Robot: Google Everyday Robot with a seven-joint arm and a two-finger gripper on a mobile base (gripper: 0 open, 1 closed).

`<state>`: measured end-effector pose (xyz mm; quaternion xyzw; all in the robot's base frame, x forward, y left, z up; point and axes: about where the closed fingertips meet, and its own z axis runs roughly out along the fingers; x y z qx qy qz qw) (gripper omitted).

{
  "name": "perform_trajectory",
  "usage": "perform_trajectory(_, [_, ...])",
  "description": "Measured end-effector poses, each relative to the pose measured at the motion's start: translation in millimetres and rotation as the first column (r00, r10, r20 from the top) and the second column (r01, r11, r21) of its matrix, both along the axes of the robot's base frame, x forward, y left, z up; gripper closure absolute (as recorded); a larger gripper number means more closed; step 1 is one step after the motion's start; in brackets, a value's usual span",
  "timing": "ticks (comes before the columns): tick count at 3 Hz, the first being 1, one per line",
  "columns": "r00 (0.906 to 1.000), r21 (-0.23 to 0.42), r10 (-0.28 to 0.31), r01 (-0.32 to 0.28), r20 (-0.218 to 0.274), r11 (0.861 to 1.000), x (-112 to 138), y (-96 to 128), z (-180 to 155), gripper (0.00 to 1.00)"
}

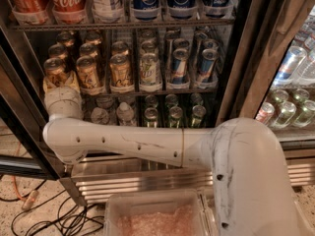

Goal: Pick orange can from middle shelf of fridge

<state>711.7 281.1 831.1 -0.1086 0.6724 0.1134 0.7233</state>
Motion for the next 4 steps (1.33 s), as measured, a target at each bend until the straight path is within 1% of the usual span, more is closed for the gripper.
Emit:
perform_trajectory(1, [1.0000,0.000,0.002,-0.002,0.001,1.000,0.1,0.2,0.6,1.00])
perform_trajectory(2, [0.9997,0.029,0.009,-0.009,0.021,1.000,0.4,-1.1,13.4,1.00])
perform_trajectory(4, [0.9959,0.057,0.023,-0.028,0.088,0.998,-1.9,-5.8,44.5,1.00])
